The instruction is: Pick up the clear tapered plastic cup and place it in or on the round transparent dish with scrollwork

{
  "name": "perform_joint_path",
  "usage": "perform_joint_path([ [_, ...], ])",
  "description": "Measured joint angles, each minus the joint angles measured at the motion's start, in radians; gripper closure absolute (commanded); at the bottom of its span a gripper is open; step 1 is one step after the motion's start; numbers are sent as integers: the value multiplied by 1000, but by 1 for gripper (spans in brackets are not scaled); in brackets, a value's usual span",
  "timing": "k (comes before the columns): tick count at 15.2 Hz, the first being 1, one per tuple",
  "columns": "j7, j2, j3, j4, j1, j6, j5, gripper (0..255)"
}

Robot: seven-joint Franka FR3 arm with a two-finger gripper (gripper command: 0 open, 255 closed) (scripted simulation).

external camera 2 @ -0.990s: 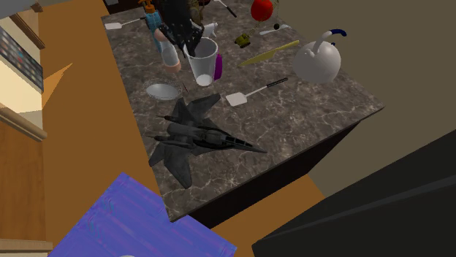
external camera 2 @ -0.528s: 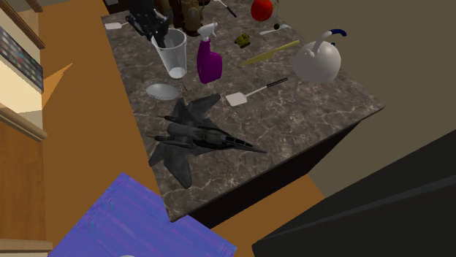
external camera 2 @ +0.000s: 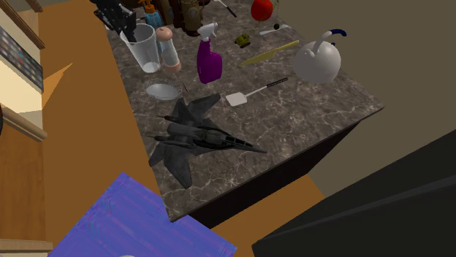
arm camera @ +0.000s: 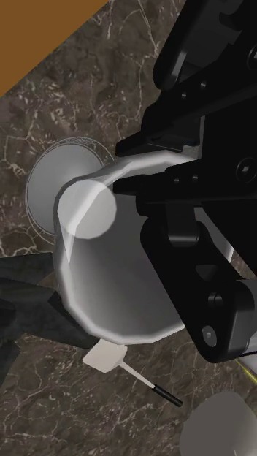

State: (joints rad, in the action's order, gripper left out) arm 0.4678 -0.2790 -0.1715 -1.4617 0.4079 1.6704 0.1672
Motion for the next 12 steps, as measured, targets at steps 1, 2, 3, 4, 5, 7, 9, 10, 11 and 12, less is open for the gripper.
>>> perform_joint_path([
  [1, 9, -1, -3, -8, 5, 7, 1, 255],
  [2, 15, -4, -4, -16, 8, 18, 1, 255],
  [3, 18, -1, -5, -31, 8, 29, 1, 255],
  [4, 21, 0, -5, -46, 8, 43, 1, 255],
  [5, 23, -1, -5, -56, 8, 54, 2, 255],
  [7, 27, -12, -4, -68, 8, 75, 4, 255],
  [9, 29, -13, -3, -95, 7, 104, 5, 255],
  [10, 31, -16, -3, -105, 6, 117, 6, 255],
  [11, 34, -14, -3, -123, 6, 132, 7, 255],
  [12, 35, -15, -3, -132, 6, 143, 7, 255],
])
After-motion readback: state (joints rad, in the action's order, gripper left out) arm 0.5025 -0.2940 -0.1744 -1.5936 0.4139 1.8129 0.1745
